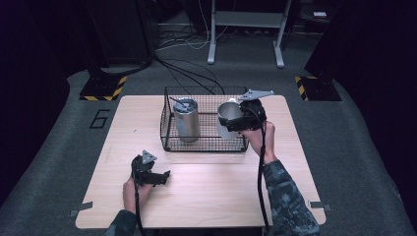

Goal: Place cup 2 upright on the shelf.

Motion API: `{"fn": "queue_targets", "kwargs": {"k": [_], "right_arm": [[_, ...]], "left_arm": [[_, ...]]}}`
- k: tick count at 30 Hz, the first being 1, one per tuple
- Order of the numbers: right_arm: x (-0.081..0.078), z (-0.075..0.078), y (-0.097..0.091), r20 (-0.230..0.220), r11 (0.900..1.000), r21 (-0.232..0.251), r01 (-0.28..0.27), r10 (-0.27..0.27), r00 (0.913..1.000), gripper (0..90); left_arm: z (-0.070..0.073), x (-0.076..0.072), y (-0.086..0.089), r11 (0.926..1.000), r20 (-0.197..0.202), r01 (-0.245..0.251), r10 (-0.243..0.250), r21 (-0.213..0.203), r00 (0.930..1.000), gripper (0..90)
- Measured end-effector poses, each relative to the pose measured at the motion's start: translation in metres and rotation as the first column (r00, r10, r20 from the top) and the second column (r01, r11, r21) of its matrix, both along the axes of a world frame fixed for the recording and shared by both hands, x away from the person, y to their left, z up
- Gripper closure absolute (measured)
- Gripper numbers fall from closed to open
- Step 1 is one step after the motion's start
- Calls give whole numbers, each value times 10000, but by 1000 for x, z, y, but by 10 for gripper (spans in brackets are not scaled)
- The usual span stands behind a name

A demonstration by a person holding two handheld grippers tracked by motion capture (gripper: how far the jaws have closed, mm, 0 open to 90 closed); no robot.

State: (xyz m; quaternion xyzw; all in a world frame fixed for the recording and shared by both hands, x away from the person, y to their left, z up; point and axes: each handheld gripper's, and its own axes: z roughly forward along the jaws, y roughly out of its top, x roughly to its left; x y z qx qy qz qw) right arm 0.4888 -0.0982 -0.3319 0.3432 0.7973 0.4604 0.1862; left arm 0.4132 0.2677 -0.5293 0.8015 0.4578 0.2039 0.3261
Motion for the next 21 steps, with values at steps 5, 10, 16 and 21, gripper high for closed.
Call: {"fn": "queue_targets", "kwargs": {"k": [5,10,16,21], "right_arm": [[9,-2,3,-21,9999,-110,58,-58,10000,58],[18,-6,5,-103,9999,-99,40,-41,9999,57],[25,-6,13,-127,9998,-145,95,-97,9999,57],[31,-9,19,-172,9997,-128,204,-206,9996,57]], "left_arm": [[0,0,0,10000,-5,-3,3,-7,10000,16],[0,0,0,10000,0,-11,11,-15,10000,16],[0,0,0,10000,-33,24,-24,3,10000,16],[0,0,0,10000,-39,20,-20,-9,10000,16]]}}
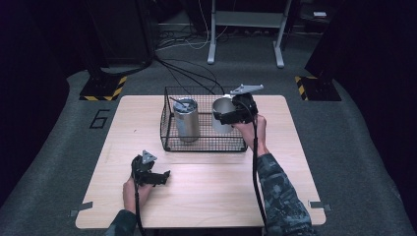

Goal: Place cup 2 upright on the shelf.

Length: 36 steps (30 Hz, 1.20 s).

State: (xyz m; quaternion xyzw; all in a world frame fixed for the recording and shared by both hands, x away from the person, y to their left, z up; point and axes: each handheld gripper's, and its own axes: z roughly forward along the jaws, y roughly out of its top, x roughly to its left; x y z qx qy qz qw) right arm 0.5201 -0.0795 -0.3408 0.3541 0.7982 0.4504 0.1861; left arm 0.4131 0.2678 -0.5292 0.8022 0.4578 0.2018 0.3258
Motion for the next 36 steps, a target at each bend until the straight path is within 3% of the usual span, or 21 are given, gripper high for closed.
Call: {"fn": "queue_targets", "kwargs": {"k": [14,25,36], "right_arm": [[22,-18,5,-347,9990,-236,372,-380,9987,57],[37,-35,11,-894,9967,-436,679,-715,9934,57],[46,-49,19,-1217,9948,-742,704,-791,9894,56]], "left_arm": [[0,0,0,10000,17,-30,30,-41,10000,17],[0,0,0,10000,22,-32,32,-39,10000,17],[0,0,0,10000,19,-30,30,-33,10000,17]]}}
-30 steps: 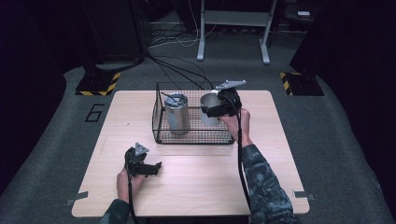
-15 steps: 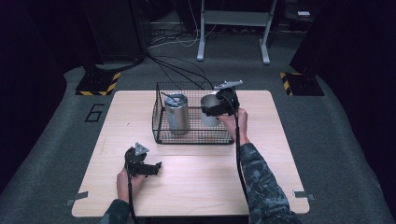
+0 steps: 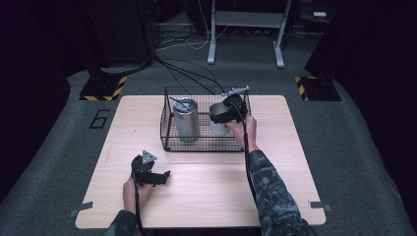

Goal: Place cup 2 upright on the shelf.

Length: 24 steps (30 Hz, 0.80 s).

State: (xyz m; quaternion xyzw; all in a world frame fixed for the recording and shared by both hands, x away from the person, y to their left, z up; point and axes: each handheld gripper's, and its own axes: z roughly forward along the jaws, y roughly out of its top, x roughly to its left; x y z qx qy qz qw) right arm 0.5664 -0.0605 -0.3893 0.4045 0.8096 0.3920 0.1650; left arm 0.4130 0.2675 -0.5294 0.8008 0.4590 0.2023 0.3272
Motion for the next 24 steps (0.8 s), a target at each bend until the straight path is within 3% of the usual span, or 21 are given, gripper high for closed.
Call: {"fn": "queue_targets", "kwargs": {"k": [24], "right_arm": [[11,-24,13,-630,9992,-298,277,-295,9976,55]], "left_arm": [[0,0,0,10000,103,6,-6,14,9999,21]]}}
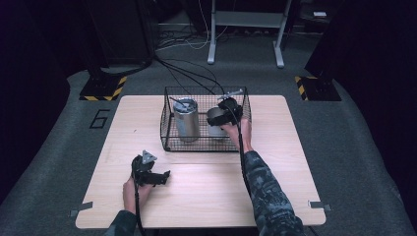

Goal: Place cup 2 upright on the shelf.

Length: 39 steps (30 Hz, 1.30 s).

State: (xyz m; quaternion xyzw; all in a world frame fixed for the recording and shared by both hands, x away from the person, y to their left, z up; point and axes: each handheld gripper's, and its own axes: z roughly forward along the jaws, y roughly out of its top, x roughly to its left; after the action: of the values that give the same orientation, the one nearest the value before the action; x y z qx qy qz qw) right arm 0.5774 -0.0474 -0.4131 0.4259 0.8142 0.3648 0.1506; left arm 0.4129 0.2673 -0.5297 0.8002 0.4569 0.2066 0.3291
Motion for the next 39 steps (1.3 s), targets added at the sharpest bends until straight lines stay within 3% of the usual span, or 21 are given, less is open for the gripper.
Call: {"fn": "queue_targets", "kwargs": {"k": [12,20,39], "right_arm": [[2,-10,-2,-263,9998,-214,-27,21,9997,54],[2,-11,1,-289,9985,-547,-102,86,9995,53],[0,-15,1,-641,9967,-810,51,-104,9979,48]], "left_arm": [[0,0,0,10000,13,-20,20,2,10000,21],[0,0,0,10000,2,-11,11,8,10000,22],[0,0,0,10000,-3,-8,8,-1,10000,21]]}}
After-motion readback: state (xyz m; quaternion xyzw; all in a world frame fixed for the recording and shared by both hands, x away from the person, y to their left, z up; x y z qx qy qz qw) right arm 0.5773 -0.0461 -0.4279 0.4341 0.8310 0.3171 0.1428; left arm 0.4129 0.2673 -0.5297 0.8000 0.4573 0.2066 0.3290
